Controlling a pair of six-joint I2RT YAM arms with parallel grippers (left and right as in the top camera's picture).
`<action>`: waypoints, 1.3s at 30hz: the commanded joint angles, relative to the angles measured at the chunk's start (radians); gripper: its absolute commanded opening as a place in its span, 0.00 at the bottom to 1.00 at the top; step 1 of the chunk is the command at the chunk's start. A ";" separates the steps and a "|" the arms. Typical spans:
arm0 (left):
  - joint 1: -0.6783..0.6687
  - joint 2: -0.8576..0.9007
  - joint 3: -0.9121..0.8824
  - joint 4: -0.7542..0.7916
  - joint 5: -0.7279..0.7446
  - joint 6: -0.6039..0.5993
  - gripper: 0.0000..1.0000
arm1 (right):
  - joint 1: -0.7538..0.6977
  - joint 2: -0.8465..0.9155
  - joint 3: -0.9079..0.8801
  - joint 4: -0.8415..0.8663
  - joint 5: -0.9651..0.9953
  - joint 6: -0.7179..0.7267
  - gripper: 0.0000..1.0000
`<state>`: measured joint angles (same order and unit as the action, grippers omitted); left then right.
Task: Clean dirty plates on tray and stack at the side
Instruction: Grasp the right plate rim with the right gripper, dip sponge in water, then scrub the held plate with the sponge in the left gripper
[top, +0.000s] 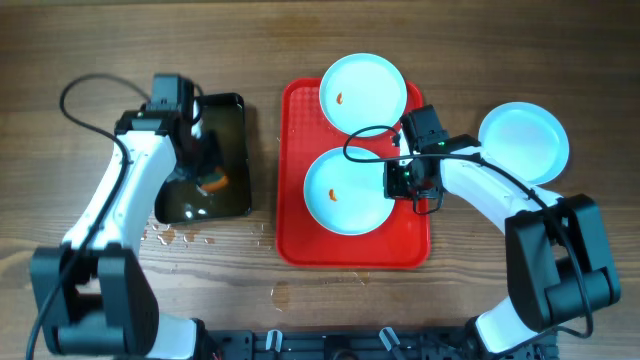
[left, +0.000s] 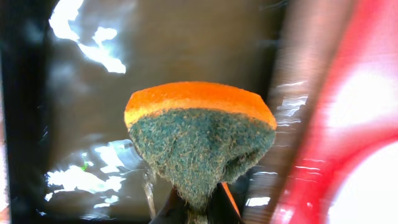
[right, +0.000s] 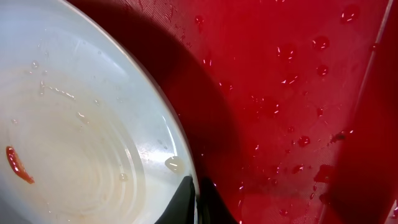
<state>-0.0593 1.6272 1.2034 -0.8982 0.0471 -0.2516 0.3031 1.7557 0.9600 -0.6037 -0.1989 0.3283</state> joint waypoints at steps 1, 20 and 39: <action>-0.148 -0.068 0.061 0.019 0.133 -0.046 0.04 | 0.002 0.017 -0.007 -0.021 0.041 0.012 0.04; -0.649 0.400 0.059 0.181 -0.095 -0.433 0.04 | 0.002 0.017 -0.007 -0.053 0.042 0.117 0.04; -0.386 0.096 0.127 0.021 -0.229 -0.249 0.04 | 0.000 0.017 -0.007 -0.093 0.080 0.193 0.04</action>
<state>-0.5385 1.8580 1.3216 -0.8757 -0.3065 -0.5575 0.3111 1.7557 0.9653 -0.6884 -0.2302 0.5159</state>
